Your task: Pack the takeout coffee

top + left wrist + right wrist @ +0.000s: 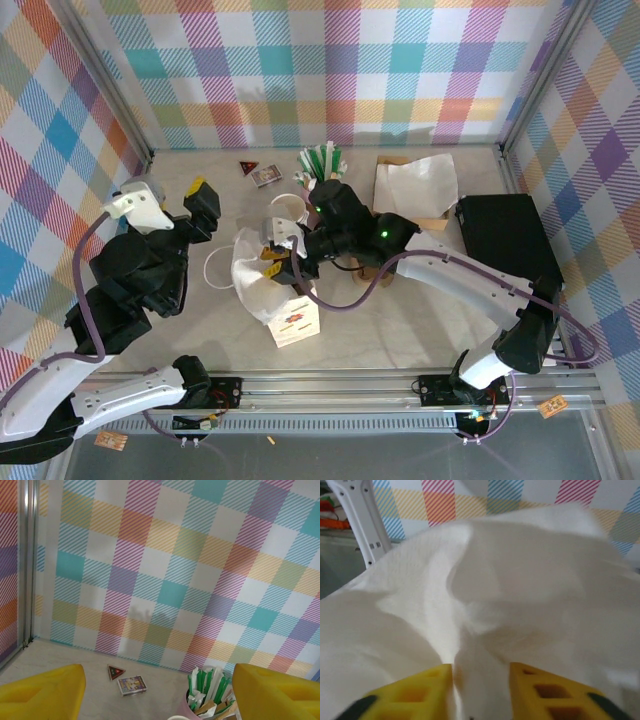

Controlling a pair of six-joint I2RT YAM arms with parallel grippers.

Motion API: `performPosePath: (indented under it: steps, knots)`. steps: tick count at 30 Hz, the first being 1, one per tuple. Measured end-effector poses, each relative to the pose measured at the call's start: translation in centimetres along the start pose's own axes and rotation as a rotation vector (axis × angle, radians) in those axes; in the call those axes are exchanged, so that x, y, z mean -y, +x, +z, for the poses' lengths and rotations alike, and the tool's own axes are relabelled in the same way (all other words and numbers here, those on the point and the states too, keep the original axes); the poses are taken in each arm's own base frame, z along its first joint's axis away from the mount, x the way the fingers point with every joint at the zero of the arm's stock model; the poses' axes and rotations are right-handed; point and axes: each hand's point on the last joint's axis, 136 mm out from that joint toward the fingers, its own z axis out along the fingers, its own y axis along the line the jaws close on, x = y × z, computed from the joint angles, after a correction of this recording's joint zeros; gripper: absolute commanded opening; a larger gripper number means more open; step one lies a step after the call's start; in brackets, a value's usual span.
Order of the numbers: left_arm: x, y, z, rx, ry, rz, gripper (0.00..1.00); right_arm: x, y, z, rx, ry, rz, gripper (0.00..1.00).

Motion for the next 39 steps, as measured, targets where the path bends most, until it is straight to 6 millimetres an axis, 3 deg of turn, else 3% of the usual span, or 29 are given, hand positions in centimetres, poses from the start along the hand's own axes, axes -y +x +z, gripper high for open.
performPosePath:
  steps: [7,12,17,20,22,28,32,39]
  knots:
    - [0.0,0.2,0.0,-0.002,0.0,0.003,0.77,-1.0,1.5,-0.3,-0.072,-0.034,0.057,0.49]
    - [0.0,0.2,0.1,0.001,0.0,0.01,0.77,-1.0,0.2,-1.2,-0.064,-0.032,0.048,0.61]
    - [0.3,0.1,0.2,0.007,0.001,0.008,0.77,-0.8,-2.4,-2.4,-0.032,-0.014,0.025,0.51]
    - [0.4,0.4,0.3,0.005,0.0,0.012,0.77,0.0,-2.7,-2.0,-0.041,-0.003,0.032,0.36]
    - [0.4,0.6,0.4,0.005,-0.006,0.014,0.78,0.8,-2.1,-0.9,-0.07,-0.001,0.051,0.3]
    - [0.7,1.1,0.7,0.0,-0.008,0.025,0.78,2.9,2.0,3.1,-0.217,-0.006,0.155,0.33]
    - [0.8,1.4,0.9,-0.006,-0.011,0.034,0.78,2.3,4.6,4.3,-0.316,-0.023,0.179,0.31]
    - [0.5,1.4,0.9,-0.005,-0.028,0.044,0.79,0.5,5.9,5.0,-0.423,-0.05,0.141,0.29]
